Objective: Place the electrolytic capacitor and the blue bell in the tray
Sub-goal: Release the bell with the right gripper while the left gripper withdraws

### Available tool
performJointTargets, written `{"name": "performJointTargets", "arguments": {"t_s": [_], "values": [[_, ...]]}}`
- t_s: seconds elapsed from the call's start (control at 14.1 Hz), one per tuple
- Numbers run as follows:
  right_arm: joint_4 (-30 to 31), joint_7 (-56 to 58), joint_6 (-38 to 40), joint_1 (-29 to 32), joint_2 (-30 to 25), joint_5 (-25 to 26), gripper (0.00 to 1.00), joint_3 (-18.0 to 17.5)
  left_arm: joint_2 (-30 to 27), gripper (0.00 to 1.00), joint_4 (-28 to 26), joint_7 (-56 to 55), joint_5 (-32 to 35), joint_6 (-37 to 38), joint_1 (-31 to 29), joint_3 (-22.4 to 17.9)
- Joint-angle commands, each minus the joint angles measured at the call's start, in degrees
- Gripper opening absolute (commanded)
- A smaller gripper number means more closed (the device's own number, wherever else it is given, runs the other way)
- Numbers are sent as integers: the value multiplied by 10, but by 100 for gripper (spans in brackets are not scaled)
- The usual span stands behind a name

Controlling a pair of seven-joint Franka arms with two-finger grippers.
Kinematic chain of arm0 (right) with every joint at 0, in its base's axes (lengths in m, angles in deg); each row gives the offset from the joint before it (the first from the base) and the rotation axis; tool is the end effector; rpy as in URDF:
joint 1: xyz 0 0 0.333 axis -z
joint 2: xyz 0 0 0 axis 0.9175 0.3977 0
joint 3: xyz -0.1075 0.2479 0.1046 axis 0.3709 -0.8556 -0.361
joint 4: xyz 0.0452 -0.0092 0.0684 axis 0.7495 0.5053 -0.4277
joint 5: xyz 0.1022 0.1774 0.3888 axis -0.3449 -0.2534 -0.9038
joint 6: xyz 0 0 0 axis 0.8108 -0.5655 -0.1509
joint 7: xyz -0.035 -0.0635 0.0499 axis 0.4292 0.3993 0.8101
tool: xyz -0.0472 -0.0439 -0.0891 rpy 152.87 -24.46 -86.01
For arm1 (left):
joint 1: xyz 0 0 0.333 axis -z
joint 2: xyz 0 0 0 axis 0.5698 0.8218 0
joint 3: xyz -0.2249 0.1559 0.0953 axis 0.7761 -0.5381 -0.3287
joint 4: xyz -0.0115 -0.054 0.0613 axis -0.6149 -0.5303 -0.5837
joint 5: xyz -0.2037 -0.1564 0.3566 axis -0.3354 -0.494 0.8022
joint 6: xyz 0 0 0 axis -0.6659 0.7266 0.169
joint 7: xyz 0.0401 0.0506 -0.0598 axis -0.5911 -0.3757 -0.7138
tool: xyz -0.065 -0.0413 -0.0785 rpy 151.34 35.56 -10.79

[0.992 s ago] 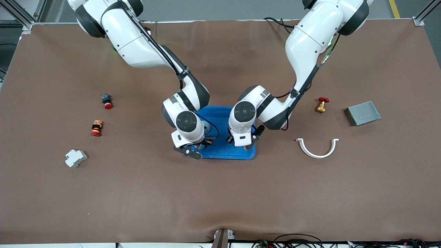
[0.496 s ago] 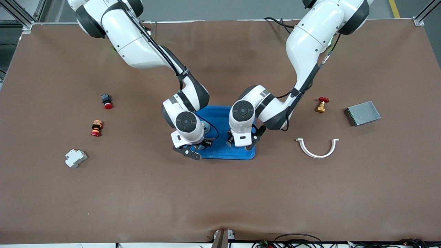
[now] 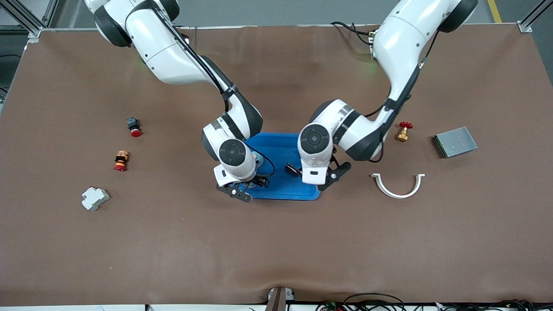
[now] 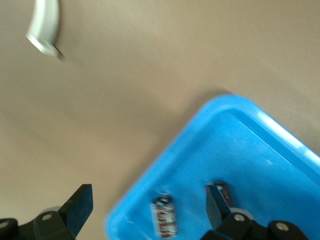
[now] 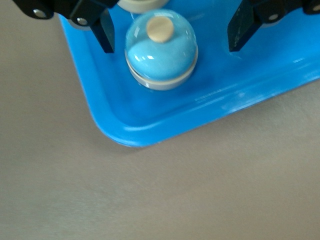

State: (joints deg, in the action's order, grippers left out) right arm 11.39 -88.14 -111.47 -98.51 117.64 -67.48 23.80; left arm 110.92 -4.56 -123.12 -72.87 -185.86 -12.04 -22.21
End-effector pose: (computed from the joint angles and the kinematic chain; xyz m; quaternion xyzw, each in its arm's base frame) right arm 0.6181 0.4304 0.1635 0.9779 -0.2059 -0.0363 0.0024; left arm 0.5987 -0.4168 0.2463 -0.9509 -0.2930 0.0439 0.0894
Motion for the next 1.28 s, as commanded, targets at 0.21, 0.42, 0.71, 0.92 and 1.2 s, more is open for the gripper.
{"name": "performJointTargets", "arguments": {"t_s": [0.21, 0.42, 0.71, 0.92, 1.2], "values": [[15, 77, 157, 47, -92, -7, 100, -6, -117, 100, -39, 180, -34, 104, -84, 9], [79, 97, 171, 67, -164, -8, 100, -5, -199, 100, -103, 283, -64, 111, -139, 10], [171, 209, 189, 120, -262, -8, 100, -5, -292, 100, -182, 425, -99, 111, -215, 10], [238, 272, 191, 150, -332, -1, 100, -1, -339, 100, -229, 531, -112, 111, -269, 10], [289, 379, 190, 215, -397, 0, 100, 0, -388, 100, -279, 672, -118, 109, -352, 10]]}}
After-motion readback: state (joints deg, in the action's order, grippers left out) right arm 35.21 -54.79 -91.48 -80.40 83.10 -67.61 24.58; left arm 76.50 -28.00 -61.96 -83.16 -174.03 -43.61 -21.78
